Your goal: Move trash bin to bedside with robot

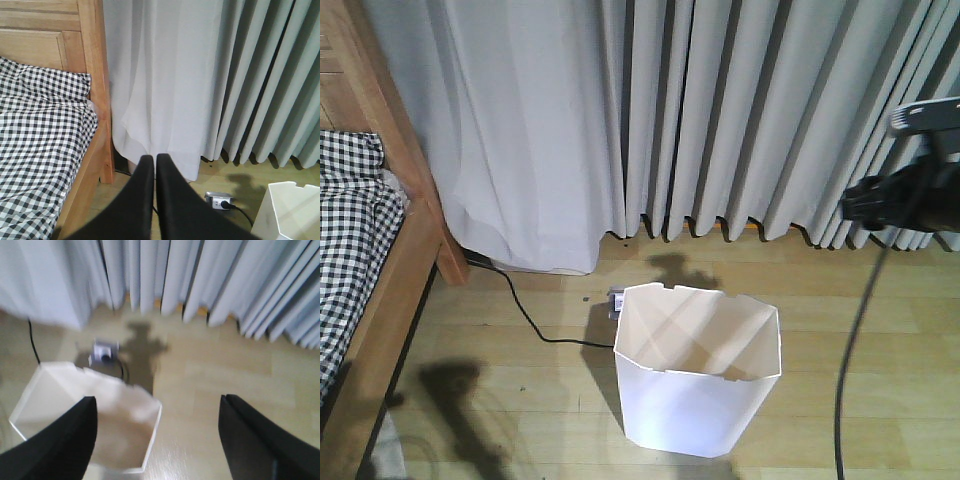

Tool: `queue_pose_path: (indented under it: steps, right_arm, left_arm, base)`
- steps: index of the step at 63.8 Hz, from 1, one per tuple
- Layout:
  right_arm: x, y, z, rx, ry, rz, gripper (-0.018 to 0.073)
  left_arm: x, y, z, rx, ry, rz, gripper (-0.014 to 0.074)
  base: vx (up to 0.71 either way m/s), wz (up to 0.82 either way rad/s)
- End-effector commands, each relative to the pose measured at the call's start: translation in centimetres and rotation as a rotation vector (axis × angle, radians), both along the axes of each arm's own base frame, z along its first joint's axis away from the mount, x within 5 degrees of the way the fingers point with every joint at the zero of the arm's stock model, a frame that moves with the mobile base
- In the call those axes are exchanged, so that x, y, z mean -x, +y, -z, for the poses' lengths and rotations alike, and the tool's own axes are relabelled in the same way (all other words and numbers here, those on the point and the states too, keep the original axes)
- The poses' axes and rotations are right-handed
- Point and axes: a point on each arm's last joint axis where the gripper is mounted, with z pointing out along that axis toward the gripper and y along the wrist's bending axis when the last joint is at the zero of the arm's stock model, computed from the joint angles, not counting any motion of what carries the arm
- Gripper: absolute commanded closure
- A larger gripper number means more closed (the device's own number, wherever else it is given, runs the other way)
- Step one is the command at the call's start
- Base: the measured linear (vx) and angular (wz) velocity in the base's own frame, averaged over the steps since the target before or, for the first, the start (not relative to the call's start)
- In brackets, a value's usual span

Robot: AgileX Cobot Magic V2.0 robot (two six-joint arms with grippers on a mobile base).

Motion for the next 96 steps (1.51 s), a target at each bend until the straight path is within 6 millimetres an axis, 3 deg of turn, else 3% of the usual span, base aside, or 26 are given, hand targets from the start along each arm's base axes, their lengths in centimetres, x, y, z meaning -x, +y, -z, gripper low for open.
queue_pose_path:
  steps: [1,24,40,58,64,69,76,96]
  right_arm:
    - [2.6,0.0,-3.7,-0.005,-0.173,0.042,0.0052]
    - [14.4,1.0,-7.2,-0.07,-0.536,0.068,0.0052]
    - [19.5,2.6,-5.4,-0.108,-0.586,-0.061,0.0052]
    - [20.2,2.9,-5.3,-0.18,-0.611,-0.067,0.0052]
    - [20.2,2.9,-5.3,-0.183,-0.619,-0.059,0.0099]
    - [20.2,2.8,-5.4,-0.18,-0.625,-0.053,0.0253]
    - [20.2,2.7,-5.5,-0.176,-0.639,-0.039,0.0579]
    - [20.2,2.6,-5.6,-0.183,-0.645,-0.033,0.0568]
  left_arm:
    - [-0.1,0.0,-0.5,-0.004,-0.077,0.004,0.0603]
    - [-0.1,0.0,-0.5,-0.004,-0.077,0.004,0.0603]
    - [-0.1,0.0,-0.5,-0.004,-0.077,0.004,0.0603]
    - [-0.1,0.0,-0.5,-0.004,-0.077,0.004,0.0603]
    - [-0.1,0.0,-0.5,-0.004,-0.077,0.004,0.0603]
    - [-0.1,0.0,-0.5,-0.004,-0.077,0.004,0.0603]
    - [-0.1,0.0,-0.5,-0.004,-0.077,0.004,0.0603]
    - [-0.1,0.0,-0.5,-0.004,-0.077,0.004,0.0603]
  base:
    - [0.0,0.0]
    - [0.0,0.0]
    - [0.0,0.0]
    - [0.0,0.0]
    - [0.0,0.0]
    - [0.0,0.0]
    - [0.0,0.0]
    - [0.0,0.0]
